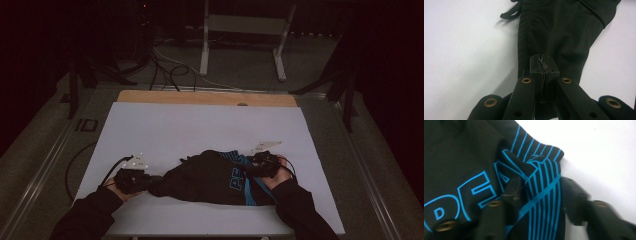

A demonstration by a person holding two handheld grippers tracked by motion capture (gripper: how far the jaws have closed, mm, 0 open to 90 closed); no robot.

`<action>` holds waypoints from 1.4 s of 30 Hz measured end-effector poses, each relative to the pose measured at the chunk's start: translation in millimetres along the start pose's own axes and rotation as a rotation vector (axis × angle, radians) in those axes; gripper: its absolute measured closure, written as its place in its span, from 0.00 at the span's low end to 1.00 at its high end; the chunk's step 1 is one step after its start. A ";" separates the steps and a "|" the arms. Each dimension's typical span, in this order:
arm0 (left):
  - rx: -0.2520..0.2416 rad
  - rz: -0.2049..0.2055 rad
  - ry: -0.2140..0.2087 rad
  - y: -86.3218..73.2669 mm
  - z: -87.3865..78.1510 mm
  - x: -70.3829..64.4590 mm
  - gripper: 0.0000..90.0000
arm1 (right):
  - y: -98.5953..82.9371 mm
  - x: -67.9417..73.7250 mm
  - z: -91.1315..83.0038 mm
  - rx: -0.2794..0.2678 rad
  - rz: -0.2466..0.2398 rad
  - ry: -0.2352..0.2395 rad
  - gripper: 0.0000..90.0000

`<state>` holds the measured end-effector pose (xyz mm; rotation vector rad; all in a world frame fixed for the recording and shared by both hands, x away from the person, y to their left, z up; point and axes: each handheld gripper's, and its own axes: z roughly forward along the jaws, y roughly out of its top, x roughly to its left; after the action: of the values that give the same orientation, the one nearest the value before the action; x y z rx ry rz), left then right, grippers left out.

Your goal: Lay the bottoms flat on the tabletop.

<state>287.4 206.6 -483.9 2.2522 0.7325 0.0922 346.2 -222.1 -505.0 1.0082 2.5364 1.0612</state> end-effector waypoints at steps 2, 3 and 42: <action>0.000 0.002 0.007 0.5 0.0 -0.2 0.99 | 0.6 0.9 -3.4 -0.013 -0.010 -0.012 0.86; 0.000 0.002 0.007 0.5 0.0 -0.2 0.99 | 0.6 0.9 -3.4 -0.013 -0.010 -0.012 0.86; 0.112 0.137 -0.124 -8.0 16.8 -57.3 0.88 | -89.2 37.0 -91.8 0.085 0.070 0.034 0.99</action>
<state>240.5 169.7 -492.7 2.3894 0.5292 -0.0235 233.4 -292.9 -498.6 1.1184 2.6108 1.0048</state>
